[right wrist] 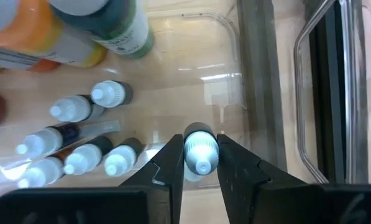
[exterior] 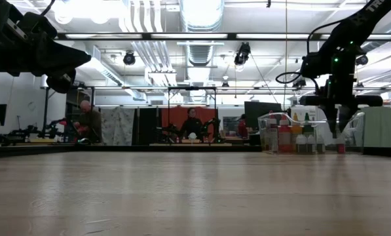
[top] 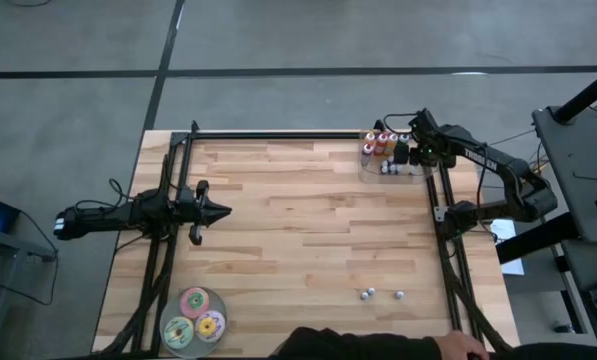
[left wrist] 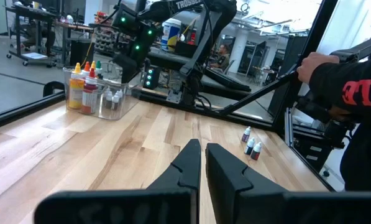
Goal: Pick & Place food coloring
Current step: Put the small green food coloring bottle into the bin
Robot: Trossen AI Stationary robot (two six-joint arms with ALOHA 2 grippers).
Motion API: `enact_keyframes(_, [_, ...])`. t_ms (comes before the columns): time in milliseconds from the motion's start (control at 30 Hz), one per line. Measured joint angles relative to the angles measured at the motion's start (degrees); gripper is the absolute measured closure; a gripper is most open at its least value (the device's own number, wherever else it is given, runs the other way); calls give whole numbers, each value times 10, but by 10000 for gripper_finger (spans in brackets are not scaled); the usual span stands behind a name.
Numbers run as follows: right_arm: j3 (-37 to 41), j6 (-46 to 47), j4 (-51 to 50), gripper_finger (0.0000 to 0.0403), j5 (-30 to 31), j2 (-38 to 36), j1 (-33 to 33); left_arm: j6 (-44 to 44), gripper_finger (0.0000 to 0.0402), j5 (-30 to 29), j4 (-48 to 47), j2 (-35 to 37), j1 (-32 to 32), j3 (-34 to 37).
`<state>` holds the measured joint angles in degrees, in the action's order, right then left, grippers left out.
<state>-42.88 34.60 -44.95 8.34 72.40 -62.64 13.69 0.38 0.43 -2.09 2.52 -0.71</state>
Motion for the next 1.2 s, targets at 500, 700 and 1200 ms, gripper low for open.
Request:
enact_keyframes(500, [-18,-3,-36,331,-15,-33,25,0,402,0,0,0,0,0])
enact_keyframes(700, [-24,-2,-48,331,-21,-73,32,0,402,0,0,0,0,0])
enact_keyframes(1200, [-120,-9,-37,332,-43,-20,102,0,402,0,0,0,0,0])
